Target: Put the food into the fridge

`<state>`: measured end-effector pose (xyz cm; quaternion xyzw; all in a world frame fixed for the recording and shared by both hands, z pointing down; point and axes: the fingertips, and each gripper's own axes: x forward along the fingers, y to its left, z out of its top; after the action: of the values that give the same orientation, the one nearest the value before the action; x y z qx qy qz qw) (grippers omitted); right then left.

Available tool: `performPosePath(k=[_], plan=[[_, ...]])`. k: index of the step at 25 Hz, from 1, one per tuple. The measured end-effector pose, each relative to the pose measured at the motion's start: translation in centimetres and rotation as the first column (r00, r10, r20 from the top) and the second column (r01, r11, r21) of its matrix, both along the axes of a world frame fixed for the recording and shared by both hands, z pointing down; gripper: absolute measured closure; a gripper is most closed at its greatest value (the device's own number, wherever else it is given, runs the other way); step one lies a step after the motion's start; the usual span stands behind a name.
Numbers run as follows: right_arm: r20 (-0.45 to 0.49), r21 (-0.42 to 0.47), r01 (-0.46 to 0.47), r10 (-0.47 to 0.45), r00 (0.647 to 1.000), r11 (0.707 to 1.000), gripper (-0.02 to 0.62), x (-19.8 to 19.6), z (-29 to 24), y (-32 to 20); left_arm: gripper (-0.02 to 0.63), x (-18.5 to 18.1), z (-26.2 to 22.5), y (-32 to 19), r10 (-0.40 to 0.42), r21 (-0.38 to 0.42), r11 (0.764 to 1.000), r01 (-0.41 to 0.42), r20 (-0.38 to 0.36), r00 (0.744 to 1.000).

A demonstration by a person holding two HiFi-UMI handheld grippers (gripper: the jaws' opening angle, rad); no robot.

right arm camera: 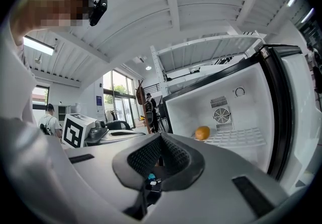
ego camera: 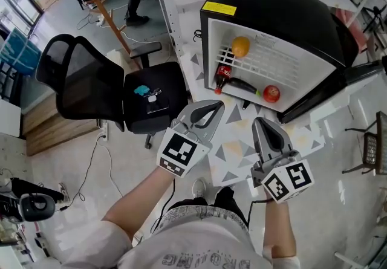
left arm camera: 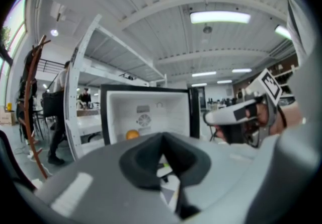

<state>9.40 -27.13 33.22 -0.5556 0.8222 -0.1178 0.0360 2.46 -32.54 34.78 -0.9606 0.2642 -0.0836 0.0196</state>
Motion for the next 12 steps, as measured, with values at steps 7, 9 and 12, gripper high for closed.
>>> performPosePath(k=[7, 9, 12], plan=[[-0.013, 0.003, 0.015, -0.015, 1.000, 1.000, 0.595, -0.14, -0.20, 0.10, 0.598, -0.19, -0.50, 0.48, 0.005, 0.005, 1.000, -0.005, -0.001, 1.000], [-0.017, 0.000, 0.019, -0.019, 1.000, 1.000, 0.595, -0.13, -0.10, 0.11, 0.598, -0.20, -0.31, 0.74, 0.007, 0.002, 1.000, -0.007, 0.000, 1.000], [-0.020, -0.004, 0.021, -0.021, 1.000, 1.000, 0.595, -0.07, 0.06, 0.18, 0.598, -0.20, 0.00, 1.02, 0.010, -0.006, 1.000, -0.010, 0.000, 1.000]])
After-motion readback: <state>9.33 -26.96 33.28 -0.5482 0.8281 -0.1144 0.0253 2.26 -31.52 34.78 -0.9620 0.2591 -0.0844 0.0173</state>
